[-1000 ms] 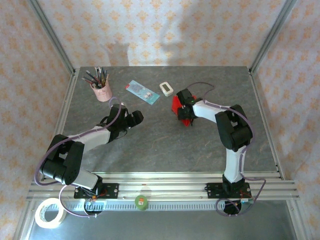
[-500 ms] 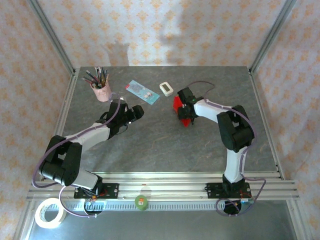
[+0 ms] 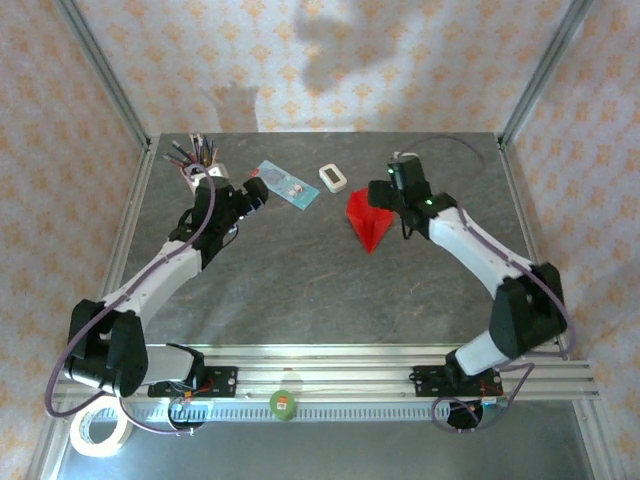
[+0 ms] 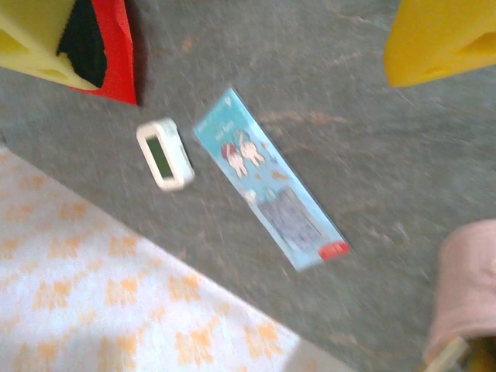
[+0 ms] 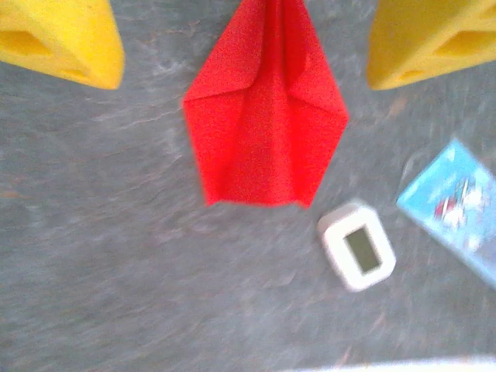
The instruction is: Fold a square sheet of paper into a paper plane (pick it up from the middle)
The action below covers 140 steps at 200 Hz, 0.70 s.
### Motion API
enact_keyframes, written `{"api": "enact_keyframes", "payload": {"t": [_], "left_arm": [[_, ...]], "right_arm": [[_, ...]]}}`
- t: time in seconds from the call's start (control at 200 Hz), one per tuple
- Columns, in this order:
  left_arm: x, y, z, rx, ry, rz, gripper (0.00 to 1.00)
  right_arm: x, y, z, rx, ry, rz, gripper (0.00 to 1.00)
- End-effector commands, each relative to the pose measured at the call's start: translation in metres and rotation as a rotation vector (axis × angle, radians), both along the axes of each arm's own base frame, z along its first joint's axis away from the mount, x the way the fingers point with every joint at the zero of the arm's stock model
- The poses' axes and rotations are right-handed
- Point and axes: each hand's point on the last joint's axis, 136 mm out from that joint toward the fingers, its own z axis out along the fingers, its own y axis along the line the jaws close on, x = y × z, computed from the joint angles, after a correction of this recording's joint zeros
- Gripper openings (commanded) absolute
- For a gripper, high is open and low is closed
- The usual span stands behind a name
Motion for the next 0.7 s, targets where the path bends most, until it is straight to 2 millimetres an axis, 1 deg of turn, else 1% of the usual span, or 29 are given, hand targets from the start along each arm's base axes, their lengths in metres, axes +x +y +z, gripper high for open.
{"api": "enact_keyframes", "payload": {"t": [0.0,0.02,0.025,0.04,0.06,0.09,0.135,0.18,0.185,0.2,0.26,0.295,0.35,0.425,0.531,0.596,0.671,0.691,0.696], "left_arm": [[-0.009,0.044,0.023,0.136,-0.076,0.166,0.97],[-0.012,0.051,0.024,0.153,-0.086,0.196,0.98],[-0.013,0.053,0.025,0.158,-0.09,0.205,0.98],[-0.015,0.058,0.028,0.17,-0.103,0.227,0.99],[-0.018,0.065,0.026,0.19,-0.108,0.256,0.99],[-0.024,0.075,0.029,0.216,-0.128,0.302,0.99],[-0.032,0.091,0.029,0.252,-0.148,0.372,0.99],[-0.042,0.107,0.028,0.286,-0.16,0.447,0.99],[-0.043,0.109,0.026,0.29,-0.159,0.457,0.99],[-0.046,0.114,0.025,0.3,-0.158,0.481,0.99],[-0.057,0.132,0.016,0.341,-0.144,0.56,0.99],[-0.062,0.14,0.008,0.361,-0.126,0.587,0.99],[-0.068,0.146,-0.002,0.4,-0.129,0.603,0.99],[-0.075,0.149,-0.017,0.438,-0.144,0.597,0.99],[-0.081,0.153,-0.035,0.485,-0.134,0.584,0.99],[-0.08,0.153,-0.046,0.51,-0.119,0.559,0.99],[-0.076,0.151,-0.053,0.524,-0.124,0.519,0.99],[-0.075,0.15,-0.054,0.525,-0.132,0.508,0.99],[-0.074,0.15,-0.055,0.525,-0.135,0.504,0.99]], "right_arm": [[-0.003,-0.053,0.031,0.017,-0.186,-0.219,0.91],[-0.005,-0.06,0.036,0.023,-0.215,-0.246,0.93],[-0.006,-0.063,0.034,0.019,-0.214,-0.256,0.94],[-0.009,-0.07,0.036,0.022,-0.234,-0.278,0.95],[-0.012,-0.079,0.038,0.02,-0.259,-0.306,0.97],[-0.017,-0.093,0.04,0.019,-0.29,-0.352,1.0],[-0.024,-0.114,0.041,0.017,-0.334,-0.429,1.0],[-0.029,-0.134,0.031,0.007,-0.347,-0.493,1.0],[-0.031,-0.136,0.035,0.014,-0.362,-0.499,1.0],[-0.034,-0.14,0.035,0.018,-0.373,-0.509,1.0],[-0.042,-0.162,0.024,0.021,-0.392,-0.574,1.0],[-0.047,-0.172,0.016,0.014,-0.398,-0.602,1.0],[-0.055,-0.185,0.005,0.008,-0.415,-0.637,1.0],[-0.064,-0.194,-0.01,-0.007,-0.44,-0.658,1.0],[-0.074,-0.195,-0.029,-0.019,-0.484,-0.639,1.0],[-0.076,-0.192,-0.037,-0.02,-0.511,-0.603,1.0],[-0.073,-0.189,-0.044,-0.018,-0.517,-0.567,1.0],[-0.072,-0.188,-0.043,-0.014,-0.523,-0.558,1.0],[-0.071,-0.187,-0.045,-0.016,-0.516,-0.555,1.0]]}}
